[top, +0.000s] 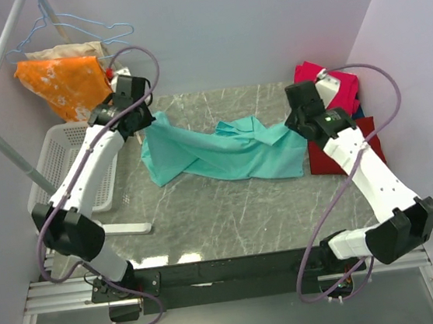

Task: Fold and stack the t-shirts
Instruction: Flatten the tshirt out

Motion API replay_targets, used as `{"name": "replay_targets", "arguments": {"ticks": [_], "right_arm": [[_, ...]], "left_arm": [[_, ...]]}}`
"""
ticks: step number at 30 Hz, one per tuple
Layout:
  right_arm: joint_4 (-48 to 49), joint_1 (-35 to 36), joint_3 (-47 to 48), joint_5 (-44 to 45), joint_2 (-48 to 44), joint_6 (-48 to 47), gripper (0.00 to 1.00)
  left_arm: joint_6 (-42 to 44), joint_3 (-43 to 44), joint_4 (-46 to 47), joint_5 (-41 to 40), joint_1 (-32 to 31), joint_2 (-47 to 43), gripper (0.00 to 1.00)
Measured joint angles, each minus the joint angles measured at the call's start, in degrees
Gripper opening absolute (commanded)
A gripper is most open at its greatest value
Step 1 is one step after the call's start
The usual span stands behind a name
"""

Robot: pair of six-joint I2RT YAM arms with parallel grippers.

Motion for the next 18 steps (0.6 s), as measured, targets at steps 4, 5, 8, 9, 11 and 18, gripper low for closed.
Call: {"name": "replay_targets", "arguments": {"ticks": [4, 5, 8, 9, 11, 18], "right_arm": [[-0.63, -1.79, 5.49, 0.5, -2.16, -1.99, 0.0], [-0.92, -2.25, 7.19, 0.59, -2.86, -2.56, 0.0], [-1.18, -3.23, 12.57, 0.7, -5.18, -4.24, 0.0], [-1.27, -3.34, 14.29, 0.66, -5.9, -4.81, 0.0], [-0.94, -3.41, 17.49, 0.39, -7.54, -5.99, 0.0], [2.08, -3.45, 21.09, -4.52, -15.85, -9.7, 0.0]], "left_arm": [[1.22, 5.4, -1.84, -2.64, 0.5, -2.56, 0.01], [1.44, 6.82, -1.88, -3.23, 0.66, -3.1, 0.01], [2.29, 11.26, -2.01, -4.57, 0.96, -5.09, 0.01], [2.49, 13.2, -1.97, -4.87, 1.07, -6.1, 0.01], [2.73, 15.45, -1.29, -5.11, 1.16, -8.13, 0.01], [3.82, 15.34, 3.3, -4.28, 1.14, -21.4, 0.01]]}}
